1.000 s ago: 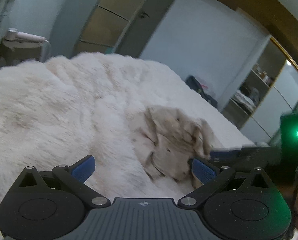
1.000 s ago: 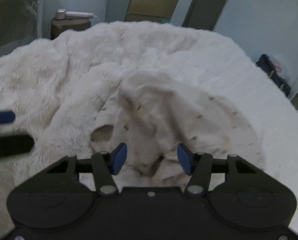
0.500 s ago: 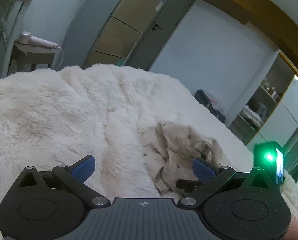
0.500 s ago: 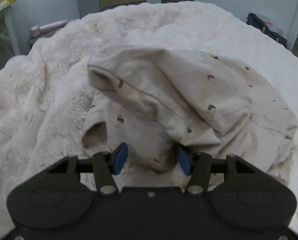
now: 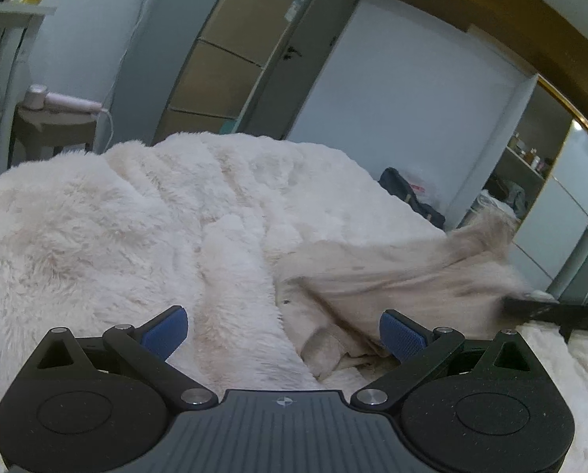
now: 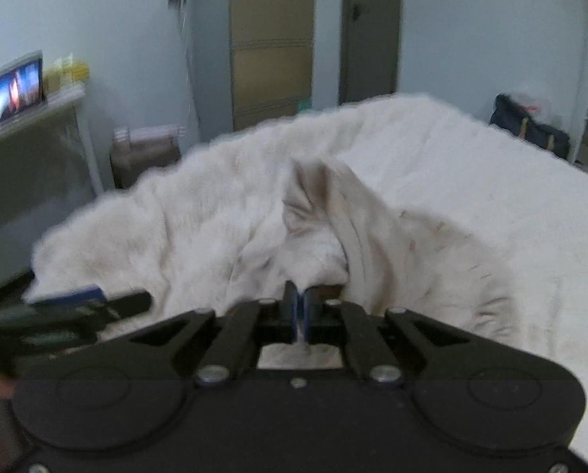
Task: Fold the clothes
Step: 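Close the right gripper on the garment's edge, then lift the garment high with the right gripper and shake it out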
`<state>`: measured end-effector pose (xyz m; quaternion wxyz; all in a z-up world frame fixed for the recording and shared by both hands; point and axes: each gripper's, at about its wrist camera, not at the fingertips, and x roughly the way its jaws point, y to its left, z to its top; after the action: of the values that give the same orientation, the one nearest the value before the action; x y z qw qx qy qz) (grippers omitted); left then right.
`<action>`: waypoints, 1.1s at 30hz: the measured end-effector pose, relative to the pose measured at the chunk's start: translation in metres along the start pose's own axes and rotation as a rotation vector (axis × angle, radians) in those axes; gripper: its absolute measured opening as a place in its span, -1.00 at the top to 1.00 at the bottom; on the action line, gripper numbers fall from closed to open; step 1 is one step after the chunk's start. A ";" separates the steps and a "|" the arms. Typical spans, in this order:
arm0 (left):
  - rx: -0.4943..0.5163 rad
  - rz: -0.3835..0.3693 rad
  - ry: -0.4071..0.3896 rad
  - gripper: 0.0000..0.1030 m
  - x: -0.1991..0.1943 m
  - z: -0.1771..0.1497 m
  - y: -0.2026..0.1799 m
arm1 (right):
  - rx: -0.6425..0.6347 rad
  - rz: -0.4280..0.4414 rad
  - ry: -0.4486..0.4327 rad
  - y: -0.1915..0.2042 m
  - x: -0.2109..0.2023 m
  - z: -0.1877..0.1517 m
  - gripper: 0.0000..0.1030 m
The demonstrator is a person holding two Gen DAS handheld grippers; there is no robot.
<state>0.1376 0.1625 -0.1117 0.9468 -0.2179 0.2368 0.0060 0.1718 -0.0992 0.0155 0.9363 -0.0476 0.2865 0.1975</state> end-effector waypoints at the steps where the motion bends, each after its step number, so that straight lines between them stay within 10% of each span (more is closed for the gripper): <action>1: 0.005 0.000 0.000 -0.99 0.000 0.000 -0.001 | 0.009 -0.002 -0.022 -0.004 -0.015 0.003 0.99; 14: 0.026 -0.006 -0.007 -0.99 -0.007 -0.006 -0.007 | 0.023 0.024 -0.315 -0.025 -0.226 0.046 0.99; 33: -0.019 -0.014 -0.020 -0.99 -0.011 -0.003 0.001 | -0.038 -0.087 -0.670 -0.023 -0.374 0.163 1.00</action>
<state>0.1268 0.1631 -0.1094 0.9469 -0.2287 0.2258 0.0036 -0.0182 -0.2156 0.3585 0.9849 -0.0096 -0.0434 0.1675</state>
